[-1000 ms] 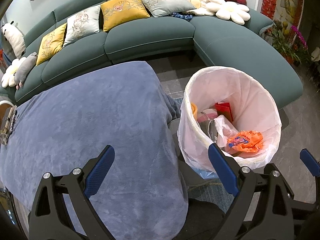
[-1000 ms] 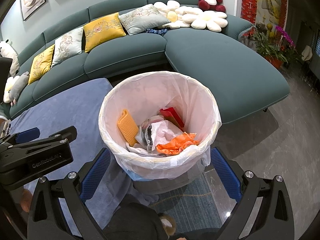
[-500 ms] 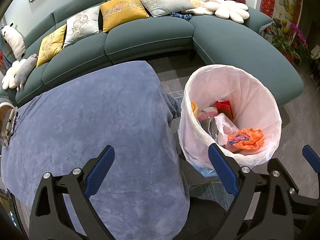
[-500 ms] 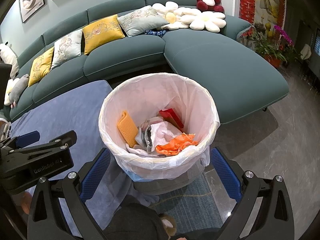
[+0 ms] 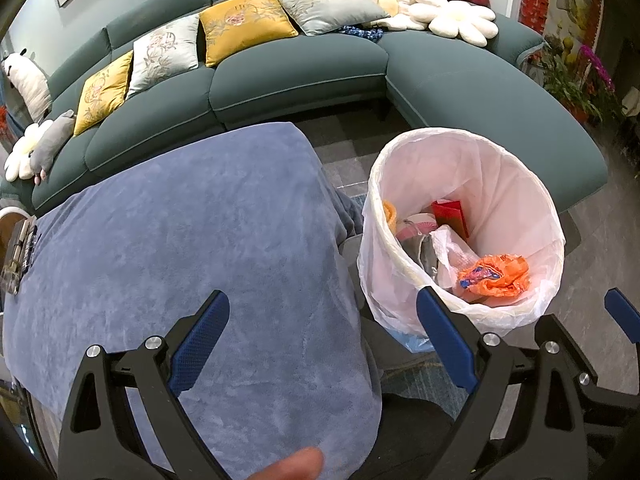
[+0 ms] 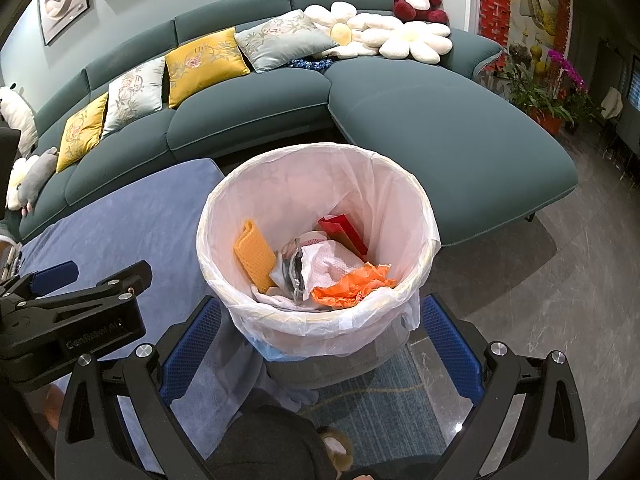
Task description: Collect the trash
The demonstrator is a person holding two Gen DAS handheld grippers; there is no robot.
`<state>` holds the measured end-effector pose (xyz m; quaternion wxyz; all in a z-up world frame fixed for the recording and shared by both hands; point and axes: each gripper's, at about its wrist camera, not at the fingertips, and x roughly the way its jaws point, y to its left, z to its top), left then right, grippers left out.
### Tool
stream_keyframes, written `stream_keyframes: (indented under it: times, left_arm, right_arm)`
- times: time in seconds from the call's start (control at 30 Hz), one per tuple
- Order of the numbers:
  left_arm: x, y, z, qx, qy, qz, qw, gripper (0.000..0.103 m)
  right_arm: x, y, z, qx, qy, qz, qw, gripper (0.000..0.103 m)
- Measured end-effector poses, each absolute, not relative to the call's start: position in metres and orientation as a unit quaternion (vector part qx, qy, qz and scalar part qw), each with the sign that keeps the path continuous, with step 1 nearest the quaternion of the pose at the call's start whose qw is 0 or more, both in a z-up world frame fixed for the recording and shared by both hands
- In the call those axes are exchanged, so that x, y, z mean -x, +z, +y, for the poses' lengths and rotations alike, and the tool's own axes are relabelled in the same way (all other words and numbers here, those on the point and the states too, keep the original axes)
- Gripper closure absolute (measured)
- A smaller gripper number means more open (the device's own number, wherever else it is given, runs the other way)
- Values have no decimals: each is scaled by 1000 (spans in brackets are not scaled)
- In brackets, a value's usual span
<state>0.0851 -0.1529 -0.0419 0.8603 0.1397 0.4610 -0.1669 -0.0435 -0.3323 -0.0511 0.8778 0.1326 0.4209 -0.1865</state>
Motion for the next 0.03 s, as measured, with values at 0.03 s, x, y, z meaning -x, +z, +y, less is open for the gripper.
stream_keyframes:
  times: [0.03]
  left_arm:
    - [-86,-42,-152,-141,-169,461,859,13]
  right_arm:
    - [43,-51,-332,-132,-187,422,877,6]
